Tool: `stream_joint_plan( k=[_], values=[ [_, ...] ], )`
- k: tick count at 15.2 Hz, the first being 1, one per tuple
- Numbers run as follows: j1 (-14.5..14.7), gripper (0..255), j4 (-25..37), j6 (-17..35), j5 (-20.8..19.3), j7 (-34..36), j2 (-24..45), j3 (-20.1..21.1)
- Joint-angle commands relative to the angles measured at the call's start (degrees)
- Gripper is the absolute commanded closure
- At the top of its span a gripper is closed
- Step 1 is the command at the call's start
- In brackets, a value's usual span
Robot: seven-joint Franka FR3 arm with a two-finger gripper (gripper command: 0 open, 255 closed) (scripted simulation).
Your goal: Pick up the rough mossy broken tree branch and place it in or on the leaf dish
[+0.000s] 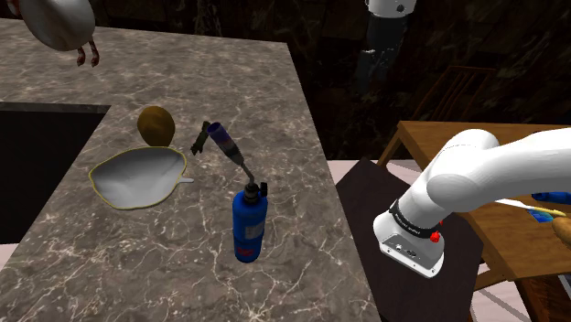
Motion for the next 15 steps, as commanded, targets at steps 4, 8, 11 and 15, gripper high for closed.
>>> stream_joint_plan(
  k=[4,8,11,15],
  values=[
    [0.3,0,-1.4,2.1,4.1,7.7,0.2,4.0],
    [0.7,0,-1.9,5.7,9.1,17.8,2.1,9.5],
    [0.8,0,-1.3,8.9,12.4,25.3,4.7,13.6],
    [0.4,0,0.7,13.6,15.6,35.1,9.6,19.1]
  ],
)
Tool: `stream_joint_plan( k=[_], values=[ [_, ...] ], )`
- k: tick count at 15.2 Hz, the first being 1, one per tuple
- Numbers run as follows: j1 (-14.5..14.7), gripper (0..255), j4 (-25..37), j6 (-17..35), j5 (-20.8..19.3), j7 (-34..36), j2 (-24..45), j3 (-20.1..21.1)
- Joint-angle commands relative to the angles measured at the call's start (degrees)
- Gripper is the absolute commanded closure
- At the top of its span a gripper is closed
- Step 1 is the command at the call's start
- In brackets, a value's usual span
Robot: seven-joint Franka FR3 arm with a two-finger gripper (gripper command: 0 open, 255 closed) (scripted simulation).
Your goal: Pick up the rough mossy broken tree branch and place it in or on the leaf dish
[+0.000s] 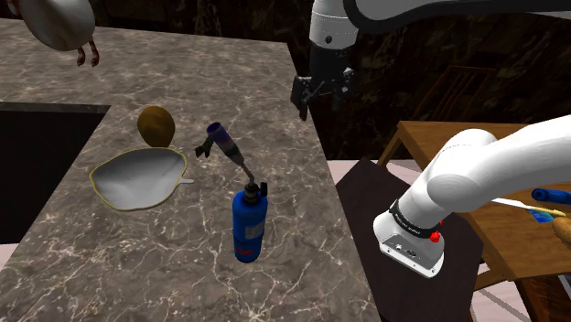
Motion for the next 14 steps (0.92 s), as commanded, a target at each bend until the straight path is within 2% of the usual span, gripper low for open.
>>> stream_joint_plan(
  k=[1,5,8,11,14],
  values=[
    [-0.3,0,1.5,2.4,1.4,5.3,2.8,2.8],
    [-1.6,0,5.4,7.1,2.4,15.3,9.4,8.1],
    [-2.9,0,9.1,10.4,1.6,23.1,15.2,12.0],
    [-4.2,0,13.6,13.4,-0.7,31.4,21.6,15.7],
    [-5.2,0,18.8,15.7,-4.8,40.2,28.8,18.7]
  ],
)
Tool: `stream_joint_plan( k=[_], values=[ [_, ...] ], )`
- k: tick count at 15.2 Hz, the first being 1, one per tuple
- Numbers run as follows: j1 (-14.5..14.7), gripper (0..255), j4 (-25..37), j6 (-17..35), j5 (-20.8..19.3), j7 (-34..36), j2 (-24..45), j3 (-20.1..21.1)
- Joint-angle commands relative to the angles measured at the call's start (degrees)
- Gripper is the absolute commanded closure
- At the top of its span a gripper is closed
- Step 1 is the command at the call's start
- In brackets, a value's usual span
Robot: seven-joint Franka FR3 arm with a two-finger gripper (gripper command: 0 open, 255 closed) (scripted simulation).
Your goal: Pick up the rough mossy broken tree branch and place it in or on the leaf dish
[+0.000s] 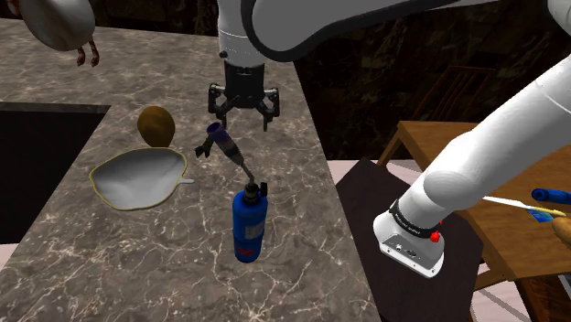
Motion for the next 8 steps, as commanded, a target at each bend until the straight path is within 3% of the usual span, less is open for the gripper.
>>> stream_joint_plan(
  k=[1,7,8],
  values=[
    [-0.5,0,3.6,1.9,-3.4,6.5,5.5,2.0],
    [2.5,0,17.2,2.5,-15.3,24.0,21.2,3.0],
    [2.9,0,17.7,2.5,-15.6,24.5,21.7,2.7]
  ],
)
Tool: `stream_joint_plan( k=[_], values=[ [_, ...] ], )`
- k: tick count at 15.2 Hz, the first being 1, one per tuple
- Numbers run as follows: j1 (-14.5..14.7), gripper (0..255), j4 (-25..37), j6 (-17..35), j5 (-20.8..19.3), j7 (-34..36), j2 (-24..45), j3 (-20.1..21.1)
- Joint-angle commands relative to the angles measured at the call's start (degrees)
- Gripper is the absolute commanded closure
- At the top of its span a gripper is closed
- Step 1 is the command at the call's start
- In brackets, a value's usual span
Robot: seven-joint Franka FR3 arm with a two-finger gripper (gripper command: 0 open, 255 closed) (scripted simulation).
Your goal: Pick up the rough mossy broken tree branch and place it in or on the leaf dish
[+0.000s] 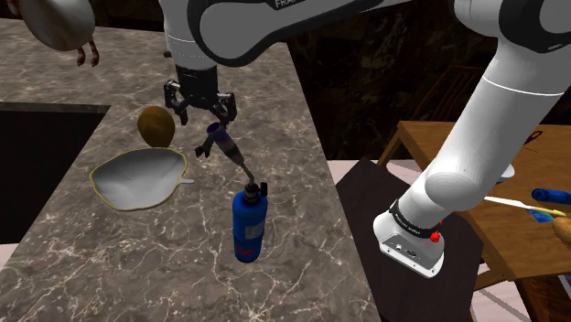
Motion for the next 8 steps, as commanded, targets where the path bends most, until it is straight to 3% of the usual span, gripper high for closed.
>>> stream_joint_plan(
  k=[1,8],
  values=[
    [0.7,0,1.1,0.8,-1.6,2.0,2.1,-0.4],
    [1.2,0,-1.6,5.1,-3.3,3.1,4.2,-0.9]
  ],
)
